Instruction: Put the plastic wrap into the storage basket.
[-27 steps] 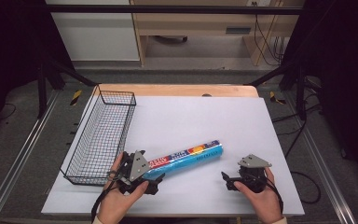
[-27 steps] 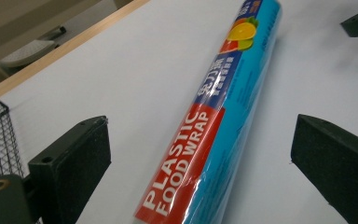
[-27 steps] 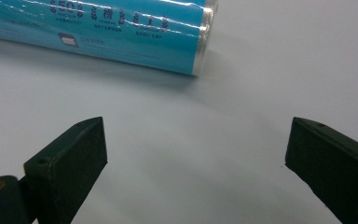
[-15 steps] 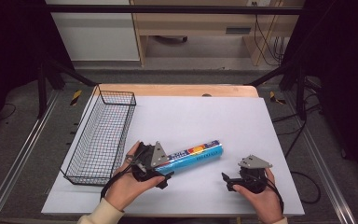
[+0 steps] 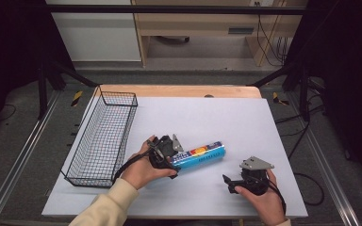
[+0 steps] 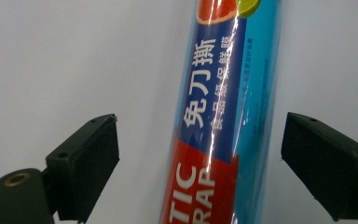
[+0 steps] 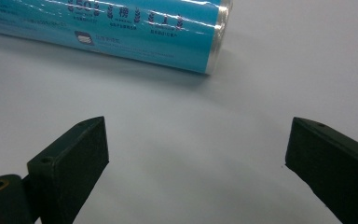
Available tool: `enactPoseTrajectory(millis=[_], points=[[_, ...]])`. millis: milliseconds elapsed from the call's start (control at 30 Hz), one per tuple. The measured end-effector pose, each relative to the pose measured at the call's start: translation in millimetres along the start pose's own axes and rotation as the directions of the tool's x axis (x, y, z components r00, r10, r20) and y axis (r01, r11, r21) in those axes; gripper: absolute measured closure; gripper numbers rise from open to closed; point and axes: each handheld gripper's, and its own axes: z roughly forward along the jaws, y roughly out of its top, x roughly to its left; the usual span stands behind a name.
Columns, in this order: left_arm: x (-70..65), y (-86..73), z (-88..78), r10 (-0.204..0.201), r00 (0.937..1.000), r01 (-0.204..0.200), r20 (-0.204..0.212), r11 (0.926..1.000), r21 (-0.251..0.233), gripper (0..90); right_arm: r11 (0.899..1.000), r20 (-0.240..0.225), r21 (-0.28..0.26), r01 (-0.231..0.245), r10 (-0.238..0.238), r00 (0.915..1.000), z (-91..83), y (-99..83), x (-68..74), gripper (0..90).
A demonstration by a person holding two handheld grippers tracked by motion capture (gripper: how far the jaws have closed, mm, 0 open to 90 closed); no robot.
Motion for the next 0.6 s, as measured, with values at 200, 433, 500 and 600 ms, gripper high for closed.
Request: enactPoseTrajectory(millis=[200, 433, 500, 600], points=[[-4.8, 12.9, 15.8, 0.033, 0.9988, -0.035, 0.037, 0.9986, 0.039, 11.2, 1.000, -0.008, -0.005, -0.002, 0.002, 1.0000, -0.4, 0.2, -0.6, 6.4], [-0.7, 15.8, 28.2, 0.026, 0.9970, -0.031, 0.073, 0.9976, 0.062, 11.6, 1.000, -0.015, 0.001, -0.007, 0.007, 0.9999, 0.6, 0.3, 0.2, 6.4], [0.3, 15.6, 31.9, 0.026, 0.9954, -0.032, 0.092, 0.9970, 0.071, 11.4, 1.000, -0.015, 0.000, -0.008, 0.008, 0.9999, 0.6, 0.3, 0.2, 6.3], [2.1, 14.9, 36.1, 0.029, 0.9947, -0.037, 0.098, 0.9962, 0.079, 12.1, 1.000, -0.016, 0.000, -0.007, 0.007, 0.9999, 0.7, 0.1, -0.1, 6.3]])
